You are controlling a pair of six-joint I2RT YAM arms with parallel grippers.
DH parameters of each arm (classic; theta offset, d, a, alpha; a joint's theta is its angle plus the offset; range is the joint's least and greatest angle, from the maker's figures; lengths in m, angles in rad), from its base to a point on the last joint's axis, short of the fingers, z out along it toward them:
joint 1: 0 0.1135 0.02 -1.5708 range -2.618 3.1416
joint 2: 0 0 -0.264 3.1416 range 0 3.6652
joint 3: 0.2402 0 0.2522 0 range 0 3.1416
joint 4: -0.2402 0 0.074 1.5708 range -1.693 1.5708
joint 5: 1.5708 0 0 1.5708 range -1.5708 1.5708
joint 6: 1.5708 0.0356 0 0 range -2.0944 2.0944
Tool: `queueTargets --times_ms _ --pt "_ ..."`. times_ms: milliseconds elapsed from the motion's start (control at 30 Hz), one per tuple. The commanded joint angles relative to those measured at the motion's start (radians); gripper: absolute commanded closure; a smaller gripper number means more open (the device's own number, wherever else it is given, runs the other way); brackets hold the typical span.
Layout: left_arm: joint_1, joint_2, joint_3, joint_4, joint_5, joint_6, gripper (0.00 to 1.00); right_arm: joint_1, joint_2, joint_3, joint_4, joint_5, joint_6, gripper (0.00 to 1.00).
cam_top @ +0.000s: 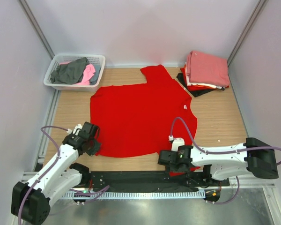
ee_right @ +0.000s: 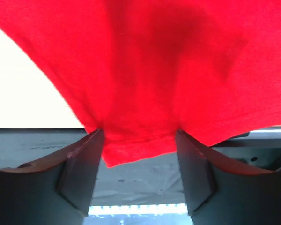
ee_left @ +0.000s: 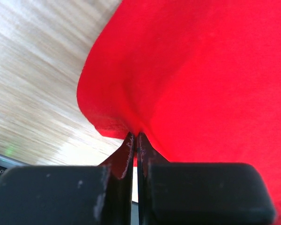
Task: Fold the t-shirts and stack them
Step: Flatten the tshirt out, then fold the tshirt
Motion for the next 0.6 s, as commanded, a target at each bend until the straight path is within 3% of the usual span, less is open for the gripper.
queueTargets --times_ms 0,67,200,333,567 --pt "-0.004 -0.017 0.069 -0.004 -0.02 0.043 1.0 0.007 0.058 0.0 0.041 -0.01 0.008 0.32" --pt "-0.004 -0.023 0.093 -0.02 -0.029 0.052 1.0 0.006 0.051 -0.049 0.114 -0.027 0.017 0.42" --pt "-0.004 -0.029 0.113 -0.039 -0.032 0.066 1.0 0.007 0.032 -0.086 0.159 -0.038 0.046 0.81" --pt "-0.004 -0.042 0.122 -0.045 -0.012 0.078 1.0 0.007 0.02 -0.048 0.107 -0.024 0.032 0.97" --pt "-0.004 -0.01 0.231 -0.106 0.037 0.159 1.0 -0.002 0.046 0.223 -0.169 0.125 -0.064 0.99"
